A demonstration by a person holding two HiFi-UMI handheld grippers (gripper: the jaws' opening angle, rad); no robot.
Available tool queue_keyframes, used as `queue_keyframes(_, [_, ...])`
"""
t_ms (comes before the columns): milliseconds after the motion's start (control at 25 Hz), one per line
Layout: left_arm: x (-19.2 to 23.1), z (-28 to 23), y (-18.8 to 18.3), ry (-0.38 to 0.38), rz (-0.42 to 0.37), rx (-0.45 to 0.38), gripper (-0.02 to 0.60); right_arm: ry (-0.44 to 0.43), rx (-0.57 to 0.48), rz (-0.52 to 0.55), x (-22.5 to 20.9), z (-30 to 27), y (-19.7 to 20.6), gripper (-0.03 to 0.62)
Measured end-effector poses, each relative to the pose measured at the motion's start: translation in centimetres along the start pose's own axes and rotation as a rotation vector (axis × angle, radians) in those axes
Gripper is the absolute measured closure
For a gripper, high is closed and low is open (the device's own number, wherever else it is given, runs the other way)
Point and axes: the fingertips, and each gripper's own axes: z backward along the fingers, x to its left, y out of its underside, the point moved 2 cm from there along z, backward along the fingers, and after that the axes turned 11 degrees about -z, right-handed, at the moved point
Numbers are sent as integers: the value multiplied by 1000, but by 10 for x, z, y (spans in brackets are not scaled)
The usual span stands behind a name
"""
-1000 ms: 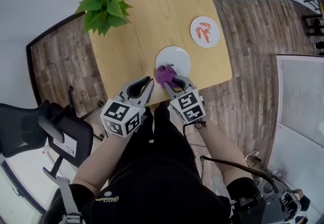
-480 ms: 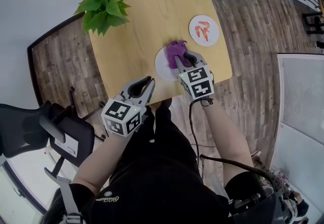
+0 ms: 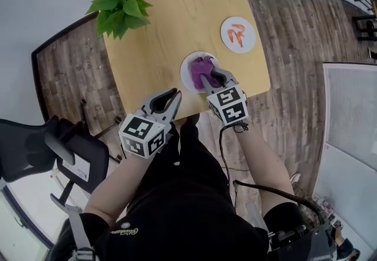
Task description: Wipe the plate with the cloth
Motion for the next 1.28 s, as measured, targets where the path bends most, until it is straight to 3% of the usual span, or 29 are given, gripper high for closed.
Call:
queue_keyframes(360, [-3, -7, 0, 16, -8, 9, 540, -76, 59, -44, 32, 14, 49, 539])
queue_keyframes(520, [-4, -8, -1, 24, -11, 14, 540, -53, -3, -36, 19, 17, 24, 539])
queue_keyframes(760, [-3, -5, 2, 14, -10, 17, 540, 65, -65, -20, -35, 5, -24, 539])
queue_keyframes(920, [-3, -3, 6, 12, -12, 27, 540, 77, -9, 9, -46, -10, -14, 539])
queue_keyframes(1280, [-3, -11, 7, 28, -23, 36, 540, 37, -3, -13, -25, 6, 10, 539])
